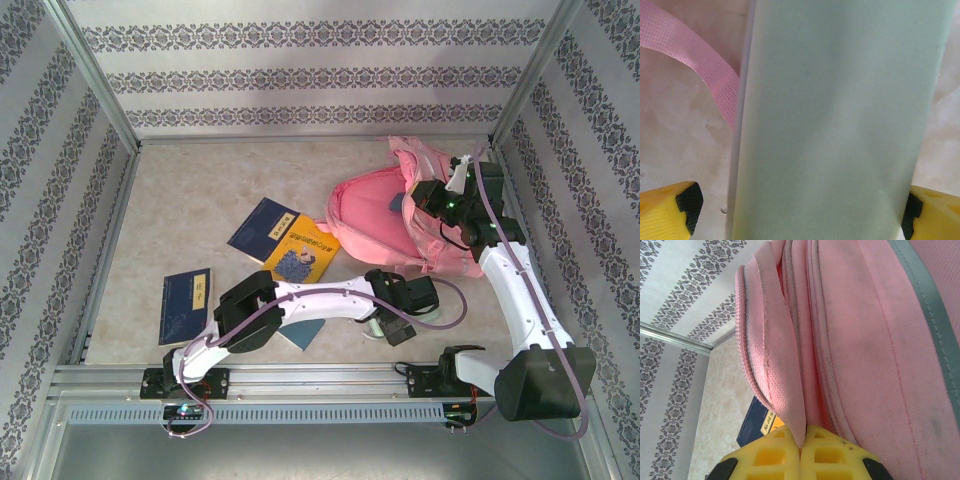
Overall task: Pack the student bag
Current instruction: Pick up the personal item from the bottom-right of the table.
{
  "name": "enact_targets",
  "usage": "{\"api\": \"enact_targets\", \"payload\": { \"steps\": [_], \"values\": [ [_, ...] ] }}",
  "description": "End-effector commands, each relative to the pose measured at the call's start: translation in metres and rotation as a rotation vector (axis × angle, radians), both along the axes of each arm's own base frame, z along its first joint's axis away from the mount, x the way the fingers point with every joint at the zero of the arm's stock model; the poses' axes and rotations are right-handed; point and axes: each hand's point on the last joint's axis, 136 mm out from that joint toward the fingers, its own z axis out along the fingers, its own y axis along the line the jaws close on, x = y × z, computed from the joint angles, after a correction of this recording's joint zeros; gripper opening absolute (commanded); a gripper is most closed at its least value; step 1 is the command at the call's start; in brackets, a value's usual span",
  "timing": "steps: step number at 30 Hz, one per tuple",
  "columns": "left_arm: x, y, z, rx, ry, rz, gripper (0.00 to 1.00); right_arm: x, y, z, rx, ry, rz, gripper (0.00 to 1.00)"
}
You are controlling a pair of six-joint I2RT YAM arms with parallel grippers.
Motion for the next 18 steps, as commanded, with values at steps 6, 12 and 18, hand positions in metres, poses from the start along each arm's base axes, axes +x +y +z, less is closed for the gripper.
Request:
{"api": "enact_targets", "payload": {
  "steps": [6,12,18],
  "values": [
    [0.014,-0.002,-0.027,0.038,0.020,0.015,1.00,0.004,-0.007,0.000,0.022,-0.003,-0.027,0.00],
    [0.013,-0.001,-0.031,0.034,0.040,0.015,0.88,0.004,-0.006,-0.001,0.022,-0.002,-0.026,0.00],
    [0.017,0.014,0.001,-0.038,0.031,0.033,0.65,0.001,-0.008,0.008,0.006,-0.025,-0.031,0.00]
  ]
}}
